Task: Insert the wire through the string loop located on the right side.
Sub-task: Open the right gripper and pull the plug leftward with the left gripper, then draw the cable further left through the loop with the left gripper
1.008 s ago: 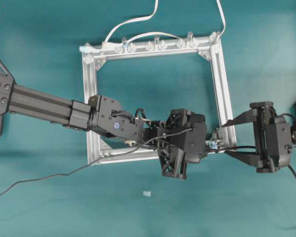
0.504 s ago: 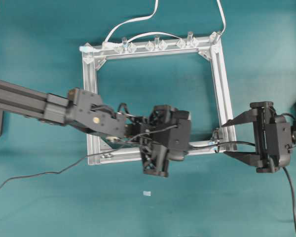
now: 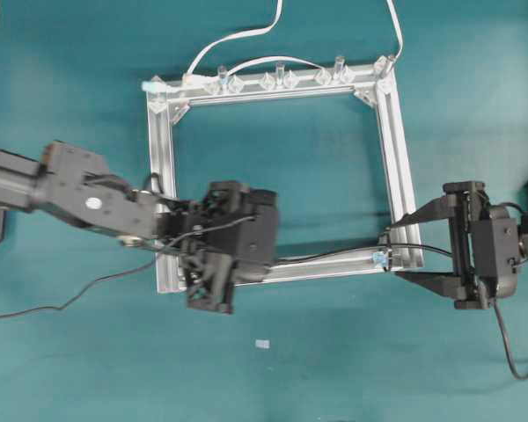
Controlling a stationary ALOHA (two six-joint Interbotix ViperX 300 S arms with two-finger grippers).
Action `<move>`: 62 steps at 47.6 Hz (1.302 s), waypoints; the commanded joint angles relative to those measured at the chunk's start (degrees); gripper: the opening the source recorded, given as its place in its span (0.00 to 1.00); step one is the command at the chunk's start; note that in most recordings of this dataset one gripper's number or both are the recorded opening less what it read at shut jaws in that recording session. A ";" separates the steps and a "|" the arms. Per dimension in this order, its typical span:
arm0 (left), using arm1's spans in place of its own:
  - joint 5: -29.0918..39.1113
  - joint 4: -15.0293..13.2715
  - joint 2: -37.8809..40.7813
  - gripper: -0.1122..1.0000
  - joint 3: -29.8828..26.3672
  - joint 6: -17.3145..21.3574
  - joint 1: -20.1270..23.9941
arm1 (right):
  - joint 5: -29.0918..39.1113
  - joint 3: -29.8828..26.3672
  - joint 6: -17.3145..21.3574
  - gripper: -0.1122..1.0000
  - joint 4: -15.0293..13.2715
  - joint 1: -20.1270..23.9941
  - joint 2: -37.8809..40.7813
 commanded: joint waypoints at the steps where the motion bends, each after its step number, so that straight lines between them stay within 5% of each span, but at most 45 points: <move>1: 1.85 -0.09 -4.66 0.28 1.58 -1.85 -0.88 | -0.26 -0.88 -0.09 0.93 0.00 0.00 -0.35; 31: 8.96 -0.09 -15.03 0.28 13.80 -9.67 -5.62 | -0.18 -1.14 -0.09 0.93 0.00 0.00 0.35; 47: 10.81 -0.18 -18.90 0.28 18.54 -17.14 -9.67 | -0.18 -1.32 -0.18 0.93 -0.18 0.00 0.53; 62: 11.69 -0.18 -17.58 0.28 19.60 -18.19 -10.55 | -0.53 -1.49 -0.18 0.93 -0.18 0.00 0.53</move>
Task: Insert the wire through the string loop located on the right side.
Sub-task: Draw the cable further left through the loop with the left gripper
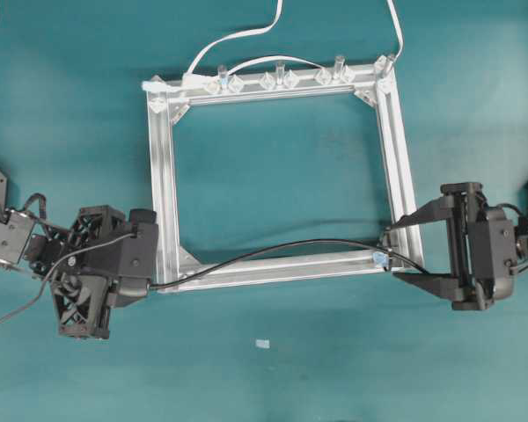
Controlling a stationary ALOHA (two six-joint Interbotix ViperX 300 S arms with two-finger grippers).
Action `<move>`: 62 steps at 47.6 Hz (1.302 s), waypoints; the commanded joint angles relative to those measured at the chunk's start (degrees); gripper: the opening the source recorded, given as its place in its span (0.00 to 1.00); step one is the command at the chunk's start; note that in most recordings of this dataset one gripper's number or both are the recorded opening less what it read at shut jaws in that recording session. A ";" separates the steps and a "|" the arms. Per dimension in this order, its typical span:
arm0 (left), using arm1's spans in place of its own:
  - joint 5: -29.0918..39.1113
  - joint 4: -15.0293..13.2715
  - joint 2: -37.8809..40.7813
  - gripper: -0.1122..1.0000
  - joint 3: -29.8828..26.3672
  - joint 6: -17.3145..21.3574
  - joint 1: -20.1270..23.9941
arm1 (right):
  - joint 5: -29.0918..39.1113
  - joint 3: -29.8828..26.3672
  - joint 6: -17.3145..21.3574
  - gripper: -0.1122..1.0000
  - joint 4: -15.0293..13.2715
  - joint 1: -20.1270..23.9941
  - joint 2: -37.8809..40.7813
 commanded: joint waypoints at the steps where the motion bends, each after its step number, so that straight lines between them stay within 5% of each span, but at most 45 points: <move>1: 0.26 -0.18 0.26 0.28 -0.44 -0.53 -0.35 | -0.44 -0.97 -0.09 0.93 -0.18 0.00 -0.26; 25: 4.13 -0.26 3.16 0.29 -1.14 -4.39 -0.35 | -0.53 -1.76 -0.09 0.93 -0.18 0.00 -0.26; 35: 4.13 0.18 3.16 0.75 -1.41 -3.96 -0.26 | -0.26 -2.11 -0.09 0.93 -0.18 0.00 -0.26; 40: 4.13 0.35 3.16 0.57 -1.49 -3.96 -0.35 | -0.18 -2.11 -0.09 0.93 -0.18 0.00 -0.26; 48: 4.22 1.41 2.37 0.59 -1.93 -3.69 -0.26 | -0.26 -2.11 -0.09 0.93 -0.18 0.00 -0.26; 55: 5.89 6.77 -0.79 0.59 -2.81 -3.52 0.44 | -0.35 -2.20 -0.09 0.93 -0.18 0.00 -0.53; 62: 7.65 8.79 -4.39 0.59 -2.99 -3.34 3.69 | -0.70 -2.20 -0.18 0.93 -0.18 0.00 -2.02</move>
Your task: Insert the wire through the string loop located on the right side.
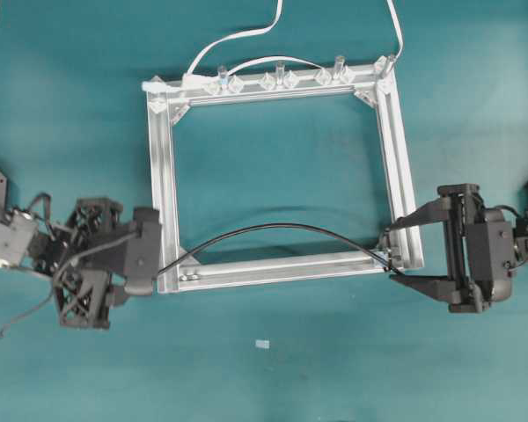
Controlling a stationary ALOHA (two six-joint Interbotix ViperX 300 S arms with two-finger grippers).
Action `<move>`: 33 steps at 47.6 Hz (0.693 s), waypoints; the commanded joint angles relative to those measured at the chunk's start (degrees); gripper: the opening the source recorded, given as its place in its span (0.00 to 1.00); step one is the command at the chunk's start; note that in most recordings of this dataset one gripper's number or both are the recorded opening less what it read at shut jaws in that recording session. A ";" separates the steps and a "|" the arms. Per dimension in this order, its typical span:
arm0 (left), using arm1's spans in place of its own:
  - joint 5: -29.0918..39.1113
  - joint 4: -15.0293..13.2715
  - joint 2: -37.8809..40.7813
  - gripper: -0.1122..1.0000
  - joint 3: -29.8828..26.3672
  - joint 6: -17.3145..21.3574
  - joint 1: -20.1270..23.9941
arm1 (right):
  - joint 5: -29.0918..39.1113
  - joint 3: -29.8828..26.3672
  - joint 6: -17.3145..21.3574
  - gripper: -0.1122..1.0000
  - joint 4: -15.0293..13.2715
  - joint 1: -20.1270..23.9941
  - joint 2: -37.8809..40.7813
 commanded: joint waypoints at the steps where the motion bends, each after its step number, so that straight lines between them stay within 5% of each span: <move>1: 0.44 1.23 -3.43 0.59 -1.23 0.44 2.37 | -0.79 -1.05 0.00 0.93 -0.18 0.00 -2.02; 21: 0.00 2.46 -8.09 0.59 -0.18 3.96 6.86 | -1.85 1.93 -0.09 0.93 -0.18 -1.58 -13.62; 33: -6.42 2.37 -8.70 0.59 3.52 5.63 8.09 | -1.49 3.34 -0.09 0.93 -0.18 -2.11 -14.24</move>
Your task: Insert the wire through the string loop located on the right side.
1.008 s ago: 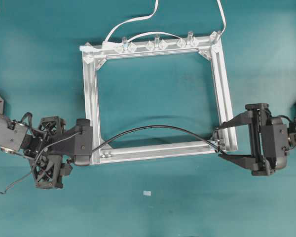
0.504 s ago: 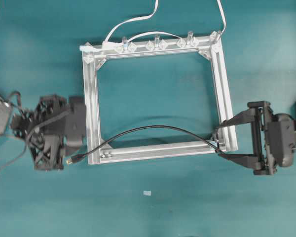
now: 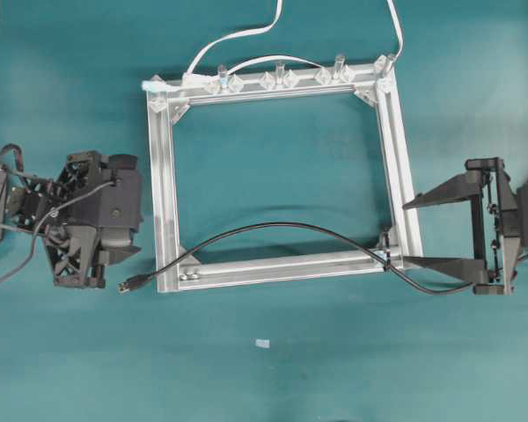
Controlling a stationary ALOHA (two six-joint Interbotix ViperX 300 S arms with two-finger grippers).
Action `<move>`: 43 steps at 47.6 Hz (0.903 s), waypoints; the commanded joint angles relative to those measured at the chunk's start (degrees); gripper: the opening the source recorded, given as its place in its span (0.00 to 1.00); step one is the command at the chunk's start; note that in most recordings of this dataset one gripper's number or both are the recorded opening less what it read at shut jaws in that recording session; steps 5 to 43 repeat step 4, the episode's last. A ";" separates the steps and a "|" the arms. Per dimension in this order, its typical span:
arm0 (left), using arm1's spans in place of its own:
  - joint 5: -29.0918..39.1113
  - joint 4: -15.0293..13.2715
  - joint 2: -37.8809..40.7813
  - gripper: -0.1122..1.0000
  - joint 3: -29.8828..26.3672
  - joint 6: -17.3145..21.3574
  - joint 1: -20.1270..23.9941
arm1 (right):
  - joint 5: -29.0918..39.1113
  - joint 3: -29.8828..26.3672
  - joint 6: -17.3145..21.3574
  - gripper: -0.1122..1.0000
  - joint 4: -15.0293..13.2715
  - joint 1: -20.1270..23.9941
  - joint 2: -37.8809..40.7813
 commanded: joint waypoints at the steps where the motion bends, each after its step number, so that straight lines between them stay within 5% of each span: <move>1: -3.25 0.26 -1.14 0.59 0.44 0.44 0.88 | -0.18 -0.35 0.00 0.93 -0.09 -0.53 -0.26; 43: -5.71 0.09 -1.49 0.59 0.97 0.35 1.23 | -0.18 -0.44 0.00 0.93 -0.09 -1.14 -0.26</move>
